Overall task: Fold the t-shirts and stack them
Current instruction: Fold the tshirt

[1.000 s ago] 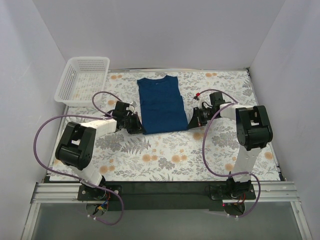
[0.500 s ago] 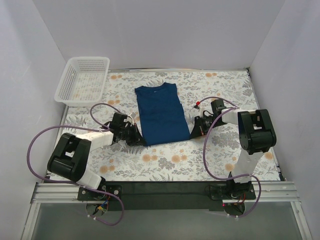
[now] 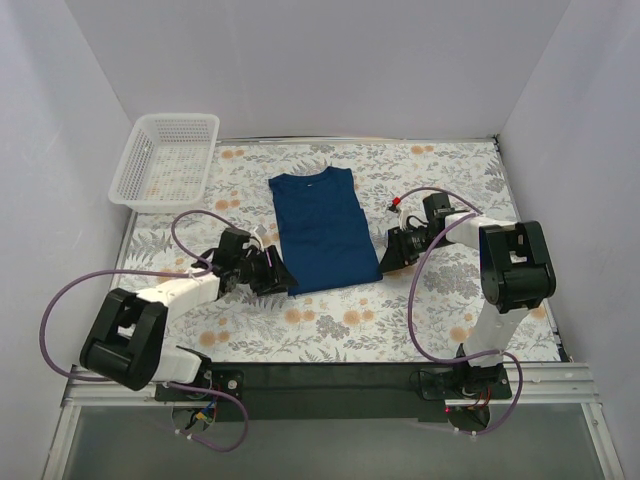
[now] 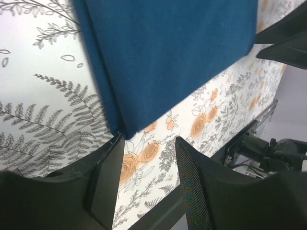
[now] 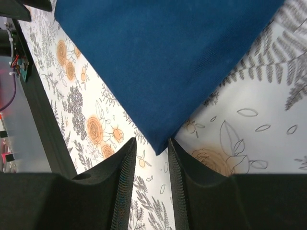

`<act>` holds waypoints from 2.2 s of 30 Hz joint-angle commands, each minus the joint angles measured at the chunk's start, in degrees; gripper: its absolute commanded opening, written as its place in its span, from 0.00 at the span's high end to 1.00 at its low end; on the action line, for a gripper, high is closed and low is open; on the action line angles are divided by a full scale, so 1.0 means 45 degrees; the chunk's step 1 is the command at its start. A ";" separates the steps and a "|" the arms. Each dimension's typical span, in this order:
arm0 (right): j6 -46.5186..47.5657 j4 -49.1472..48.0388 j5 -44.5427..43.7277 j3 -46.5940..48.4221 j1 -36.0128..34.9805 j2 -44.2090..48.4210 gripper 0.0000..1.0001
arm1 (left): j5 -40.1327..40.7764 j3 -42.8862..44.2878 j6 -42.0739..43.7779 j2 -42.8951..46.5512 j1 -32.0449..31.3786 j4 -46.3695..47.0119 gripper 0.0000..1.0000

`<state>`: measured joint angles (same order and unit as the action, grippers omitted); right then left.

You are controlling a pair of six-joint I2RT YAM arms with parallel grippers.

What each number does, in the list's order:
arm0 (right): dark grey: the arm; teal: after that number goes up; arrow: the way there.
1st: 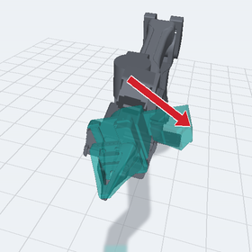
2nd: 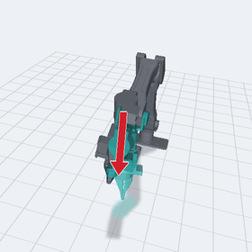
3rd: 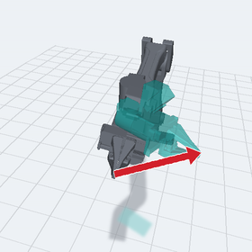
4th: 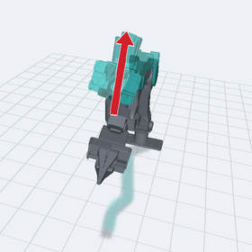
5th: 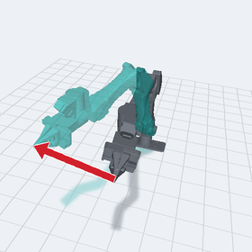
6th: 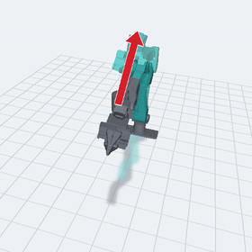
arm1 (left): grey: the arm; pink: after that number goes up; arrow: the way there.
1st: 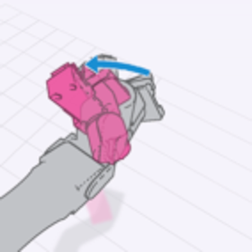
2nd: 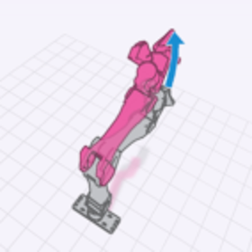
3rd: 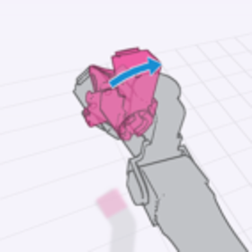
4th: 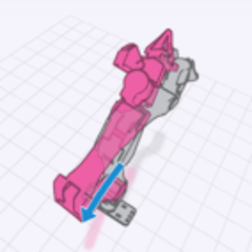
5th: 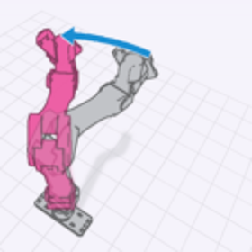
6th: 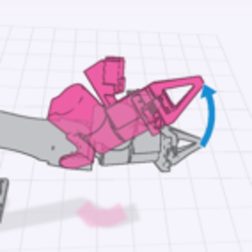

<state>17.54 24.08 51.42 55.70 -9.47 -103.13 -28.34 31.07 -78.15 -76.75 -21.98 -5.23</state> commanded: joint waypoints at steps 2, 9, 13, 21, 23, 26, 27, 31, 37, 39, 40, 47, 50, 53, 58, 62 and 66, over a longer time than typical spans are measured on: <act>-0.0167 0.0021 0.0390 0.0766 0.0035 -0.0382 0.66 | 0.0438 0.0751 -0.0328 -0.0794 -0.0038 0.0225 0.56; -0.0577 -0.0175 0.0390 0.0962 0.0035 -0.0753 0.65 | 0.0223 0.1396 -0.0446 -0.1830 -0.0038 0.0675 0.57; -0.0714 -0.0233 0.0487 0.1001 0.0016 -0.0968 0.67 | 0.0086 0.1631 -0.0426 -0.2026 -0.0038 0.0656 0.64; -0.0734 -0.0252 0.0644 0.0903 0.0016 -0.0929 0.97 | -0.0206 0.1417 -0.0368 -0.1987 -0.0038 0.0753 0.78; -0.0734 -0.0252 0.0644 0.0883 0.0016 -0.0929 0.99 | -0.0226 0.1241 -0.0368 -0.1929 -0.0019 0.0753 0.83; -0.0695 -0.0214 0.0527 0.0786 0.0016 -0.0852 0.99 | -0.0109 0.0929 -0.0426 -0.1695 -0.0038 0.0734 0.95; -0.0675 -0.0233 0.0488 0.0689 0.0016 -0.0793 0.99 | -0.0090 0.0850 -0.0465 -0.1520 -0.0038 0.0714 0.98; -0.0461 -0.0116 0.0118 0.0377 0.0054 -0.0500 0.99 | -0.0128 0.0343 -0.0699 -0.0992 -0.0038 0.0558 1.00; -0.0246 0.0060 -0.0176 0.0063 0.0035 -0.0129 0.99 | 0.0066 -0.0439 -0.0759 -0.0192 -0.0038 0.0206 1.00; -0.0206 0.0080 -0.0177 0.0063 0.0055 -0.0090 0.99 | 0.0261 -0.0498 -0.0739 -0.0171 -0.0038 0.0129 1.00; -0.0187 0.0099 -0.0138 0.0082 0.0035 -0.0070 0.99 | 0.0281 -0.0459 -0.0739 -0.0171 -0.0038 0.0109 1.00; 0.0729 0.0625 -0.0312 -0.0015 0.0055 0.0786 0.94 | 0.1471 0.0204 -0.0466 0.0335 -0.0038 -0.0534 0.66; 0.2211 0.1056 -0.1247 -0.0035 0.0035 0.1858 0.82 | 0.2253 0.0478 0.0060 0.1408 -0.0038 -0.1099 0.59; 0.4983 0.1680 -0.1875 0.0082 0.0035 0.2913 0.67 | 0.2138 0.0557 0.1192 0.2989 -0.0096 -0.1298 0.53; 1.1479 0.4293 -0.0125 0.0571 -0.0062 0.3484 0.45 | 0.1066 0.0420 0.3691 0.5195 -0.0525 -0.1123 0.37; 1.8703 0.6113 0.0488 -0.0092 -0.0335 0.3953 0.31 | -0.0164 0.0653 0.6208 0.5767 -0.1247 -0.0517 0.37; 1.9345 0.6017 -0.0059 0.0160 -0.1329 0.3564 0.32 | -0.0695 0.0870 1.1313 0.5475 -0.2572 -0.0964 0.34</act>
<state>90.26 47.16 49.82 55.59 -12.86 -86.78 -27.53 33.36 -48.14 -51.66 -30.09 -8.84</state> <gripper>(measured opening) 0.687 0.648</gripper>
